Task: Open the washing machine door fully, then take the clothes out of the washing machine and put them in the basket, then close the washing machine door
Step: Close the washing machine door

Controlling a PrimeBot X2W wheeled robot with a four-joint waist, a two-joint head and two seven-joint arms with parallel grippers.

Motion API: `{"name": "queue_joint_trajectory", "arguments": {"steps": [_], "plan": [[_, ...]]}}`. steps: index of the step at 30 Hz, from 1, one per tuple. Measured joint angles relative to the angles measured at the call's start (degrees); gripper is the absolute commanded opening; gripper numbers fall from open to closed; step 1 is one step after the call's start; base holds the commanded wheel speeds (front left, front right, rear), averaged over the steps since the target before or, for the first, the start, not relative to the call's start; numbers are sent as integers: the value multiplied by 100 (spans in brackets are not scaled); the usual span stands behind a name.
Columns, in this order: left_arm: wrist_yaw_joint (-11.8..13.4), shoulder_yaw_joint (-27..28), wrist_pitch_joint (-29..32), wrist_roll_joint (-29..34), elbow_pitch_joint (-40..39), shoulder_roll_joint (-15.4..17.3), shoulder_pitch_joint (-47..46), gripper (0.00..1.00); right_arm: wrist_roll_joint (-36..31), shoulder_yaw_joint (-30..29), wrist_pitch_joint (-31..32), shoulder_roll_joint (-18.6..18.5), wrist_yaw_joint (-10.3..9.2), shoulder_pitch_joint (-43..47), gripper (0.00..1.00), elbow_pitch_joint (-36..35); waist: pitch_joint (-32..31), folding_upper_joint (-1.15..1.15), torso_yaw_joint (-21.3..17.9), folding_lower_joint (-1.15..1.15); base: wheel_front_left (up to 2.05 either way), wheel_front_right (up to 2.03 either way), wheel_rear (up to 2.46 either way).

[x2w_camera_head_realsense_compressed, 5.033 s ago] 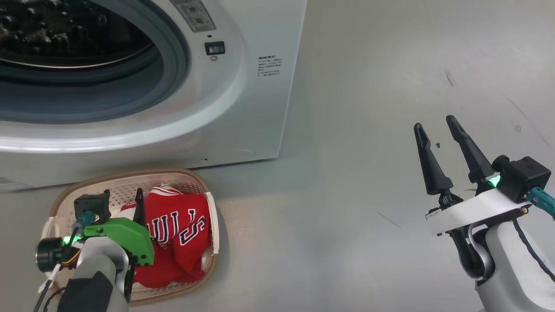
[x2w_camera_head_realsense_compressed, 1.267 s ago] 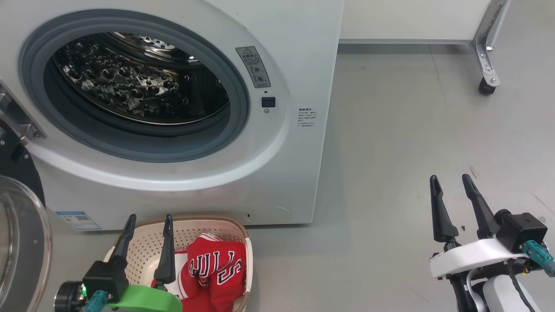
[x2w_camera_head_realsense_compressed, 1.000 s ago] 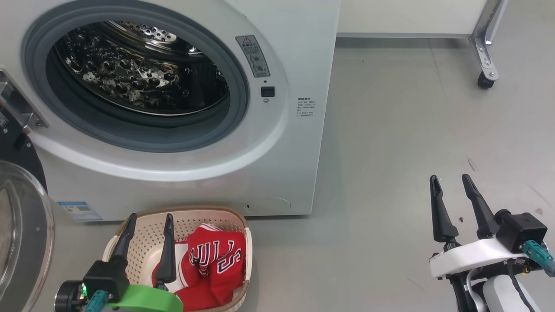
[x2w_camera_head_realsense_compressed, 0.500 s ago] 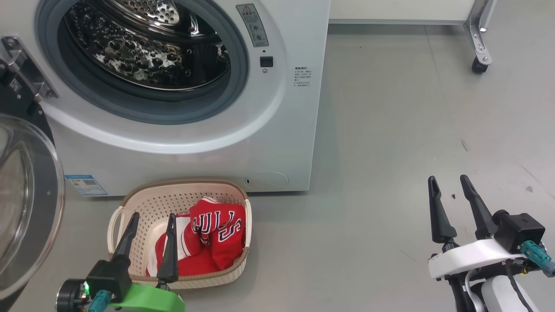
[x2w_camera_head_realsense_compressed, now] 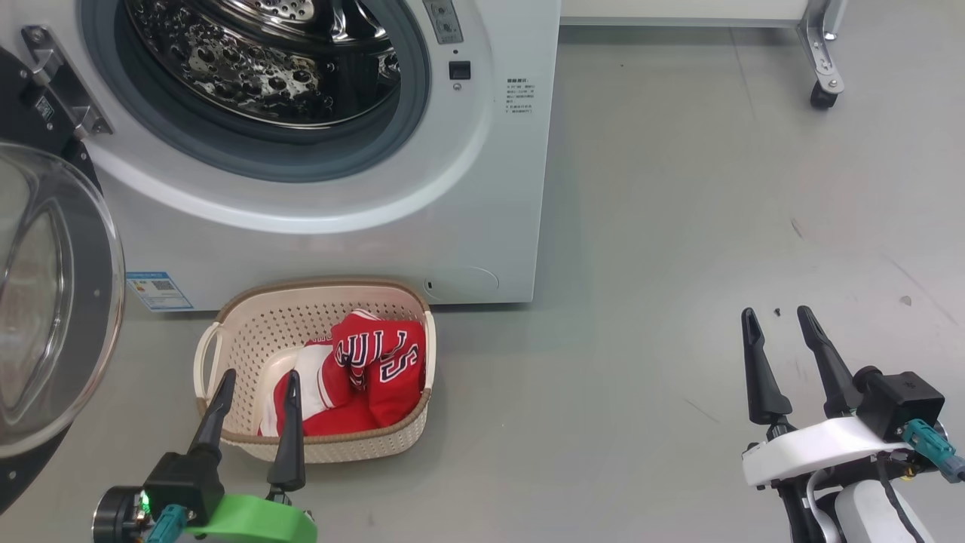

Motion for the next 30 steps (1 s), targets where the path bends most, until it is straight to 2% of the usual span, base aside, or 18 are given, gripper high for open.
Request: {"name": "queue_joint_trajectory", "arguments": {"steps": [15, 30], "plan": [[37, 11, 0, 21, -43, 1, 0, 100, 0, -25, 0, 7, 0, -1, 100, -1, 92, 0, 1, 0, -85, 85, 0], [71, 10, 0, 42, -81, 1, 0, 100, 1, -23, 0, 8, 0, -4, 100, -1, 111, 0, 4, 0, -24, 24, 0]]}}
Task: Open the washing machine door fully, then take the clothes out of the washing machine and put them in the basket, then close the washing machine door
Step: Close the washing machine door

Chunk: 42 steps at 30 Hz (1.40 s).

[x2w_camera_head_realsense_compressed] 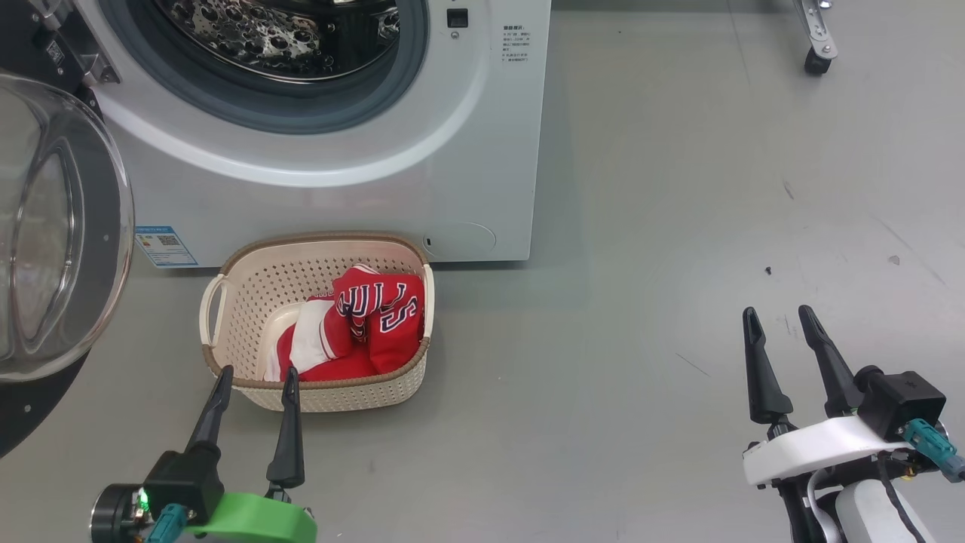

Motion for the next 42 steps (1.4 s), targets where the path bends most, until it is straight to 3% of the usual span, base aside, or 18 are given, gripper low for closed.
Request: {"name": "queue_joint_trajectory", "arguments": {"steps": [32, 42], "plan": [[5, -54, 0, 8, 10, 0, -1, 100, 1, 18, 0, -5, 0, -2, 100, 19, -46, 0, 29, 0, 0, 0, 0], [8, -164, 0, 7, 10, 1, -3, 100, 1, 19, 0, -44, 0, 2, 100, -73, 10, 0, 264, 0, 0, 0, 0]]}}
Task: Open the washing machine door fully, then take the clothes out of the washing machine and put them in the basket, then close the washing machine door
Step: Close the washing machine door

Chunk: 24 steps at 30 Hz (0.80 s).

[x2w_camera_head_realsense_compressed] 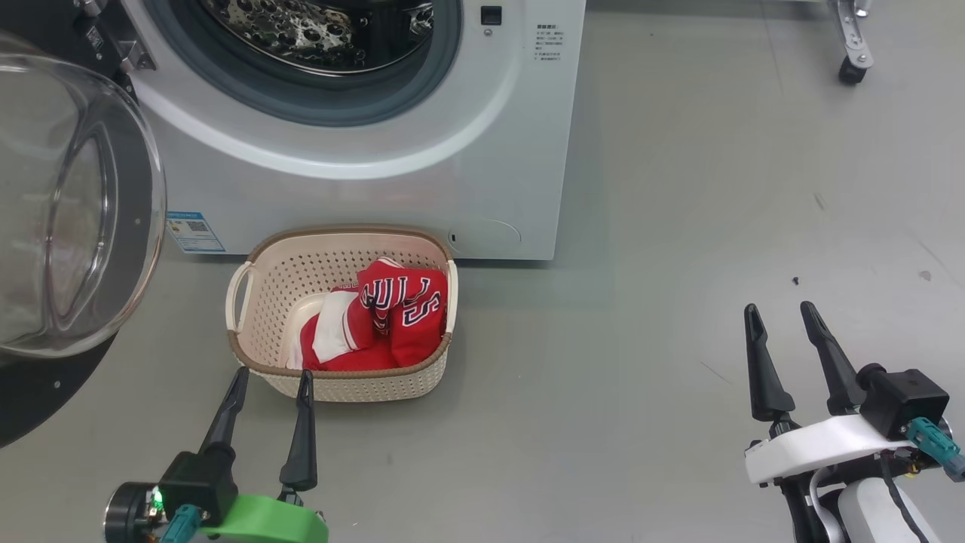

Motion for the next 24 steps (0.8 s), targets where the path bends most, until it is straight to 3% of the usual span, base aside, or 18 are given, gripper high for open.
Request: {"name": "queue_joint_trajectory", "arguments": {"steps": [24], "plan": [[116, -101, 0, -62, -86, 0, -7, 100, 12, 454, 0, -168, 0, 5, 100, -185, 94, 0, 1371, 0, 0, 0, 0]]}}
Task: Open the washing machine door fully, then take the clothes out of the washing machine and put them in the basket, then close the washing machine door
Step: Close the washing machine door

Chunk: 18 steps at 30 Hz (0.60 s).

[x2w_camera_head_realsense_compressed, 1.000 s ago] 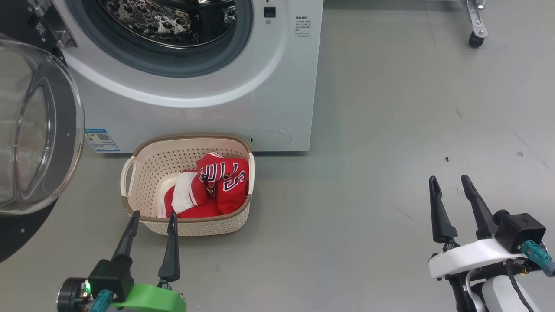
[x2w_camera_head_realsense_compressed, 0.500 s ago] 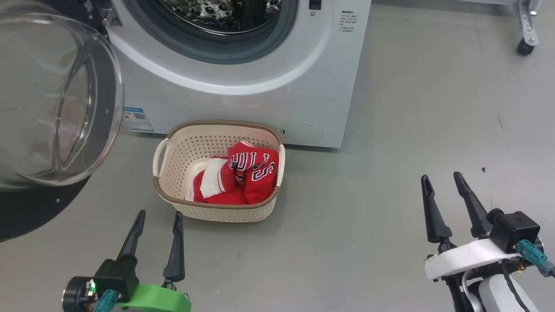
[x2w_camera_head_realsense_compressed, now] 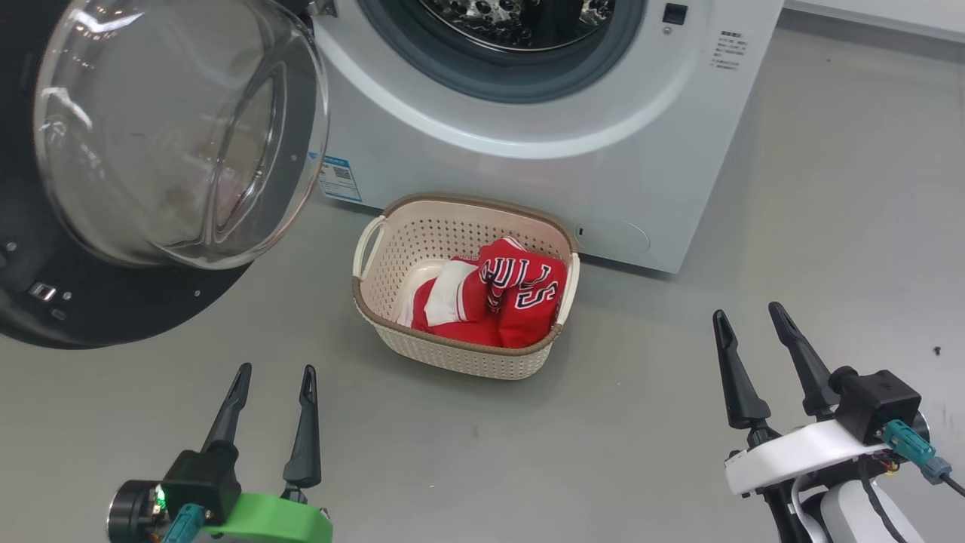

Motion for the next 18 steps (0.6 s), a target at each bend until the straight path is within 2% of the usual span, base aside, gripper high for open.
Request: {"name": "queue_joint_trajectory", "arguments": {"steps": [8, 18], "plan": [[1, 20, 0, 9, -60, 0, 2, 100, 64, 141, 0, 5, 0, 39, 100, -2, -75, 0, 567, 0, 0, 0, 0], [51, 97, 0, 24, -221, 0, 8, 100, 94, 180, 0, 34, 1, 79, 100, -9, -143, 0, 1052, 0, 0, 0, 0]]}}
